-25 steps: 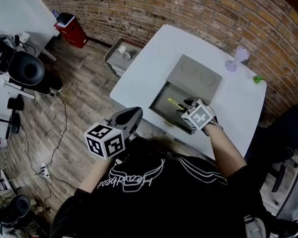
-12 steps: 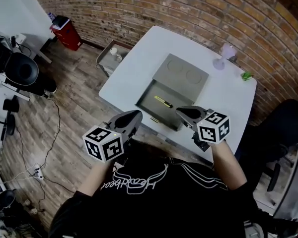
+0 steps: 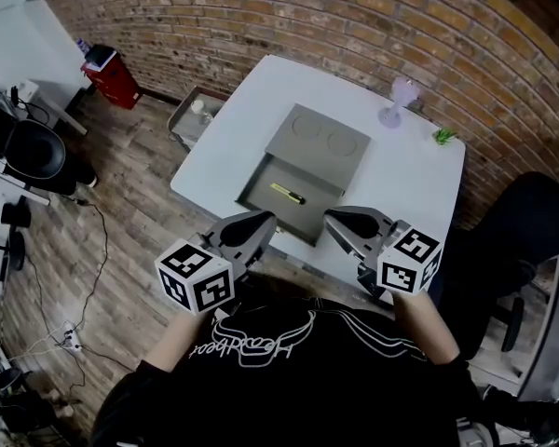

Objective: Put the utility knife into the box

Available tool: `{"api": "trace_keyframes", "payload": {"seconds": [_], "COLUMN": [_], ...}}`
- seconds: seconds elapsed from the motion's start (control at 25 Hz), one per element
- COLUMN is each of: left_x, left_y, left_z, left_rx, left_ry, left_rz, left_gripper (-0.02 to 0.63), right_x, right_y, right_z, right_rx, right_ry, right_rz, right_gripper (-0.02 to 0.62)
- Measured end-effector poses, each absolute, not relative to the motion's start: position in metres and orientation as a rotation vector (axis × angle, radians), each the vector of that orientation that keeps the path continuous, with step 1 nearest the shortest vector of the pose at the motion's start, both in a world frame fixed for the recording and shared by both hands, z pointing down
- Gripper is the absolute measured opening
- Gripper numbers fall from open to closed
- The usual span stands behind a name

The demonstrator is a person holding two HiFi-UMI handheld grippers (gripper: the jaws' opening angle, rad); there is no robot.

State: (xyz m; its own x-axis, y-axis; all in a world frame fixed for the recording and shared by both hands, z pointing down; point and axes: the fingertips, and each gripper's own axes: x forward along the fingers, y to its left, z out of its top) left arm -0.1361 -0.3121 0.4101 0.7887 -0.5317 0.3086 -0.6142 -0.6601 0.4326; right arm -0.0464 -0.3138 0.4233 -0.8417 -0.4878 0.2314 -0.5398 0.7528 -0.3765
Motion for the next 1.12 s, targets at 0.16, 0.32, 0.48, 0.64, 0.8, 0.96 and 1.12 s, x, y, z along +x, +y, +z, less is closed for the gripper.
{"api": "trace_keyframes", "payload": {"seconds": [0.16, 0.32, 0.48, 0.64, 0.8, 0.96, 1.12], "left_x": [-0.136, -0.141, -0.145, -0.146, -0.149, -0.151, -0.153], "left_y": [-0.317, -0.327, -0.337, -0.343, -0.344, -0.345, -0.344], "left_z": [0.408, 0.407, 0.405, 0.404, 0.41, 0.413, 0.413], "left_rx": [2.467, 2.474, 2.489, 2.497, 2.483, 2.473, 2.468], "left_ry": [-0.836, -0.826, -0.811, -0.805, -0.802, -0.811, -0.817], "left_rz": [0.208, 0.212, 0.221, 0.22, 0.221, 0.216, 0.206], "left_gripper": [0.037, 0.037, 0.037, 0.037, 0.037, 0.038, 0.037], "right_x": [-0.052, -0.057, -0.062, -0.062, -0.065, -0.067, -0.071], "right_y": [-0.317, -0.328, -0.334, -0.339, -0.342, -0.343, -0.342], "right_z": [0.412, 0.411, 0.412, 0.416, 0.419, 0.419, 0.421], "right_rx": [0.818, 0.873, 0.888, 0.905, 0.902, 0.892, 0.876], "right_ry": [-2.89, -2.867, -2.859, -2.834, -2.823, -2.815, -2.812], "right_rz": [0.647, 0.592, 0.605, 0.606, 0.614, 0.609, 0.604], "right_gripper": [0.0, 0.0, 0.0, 0.0, 0.001, 0.0, 0.001]}}
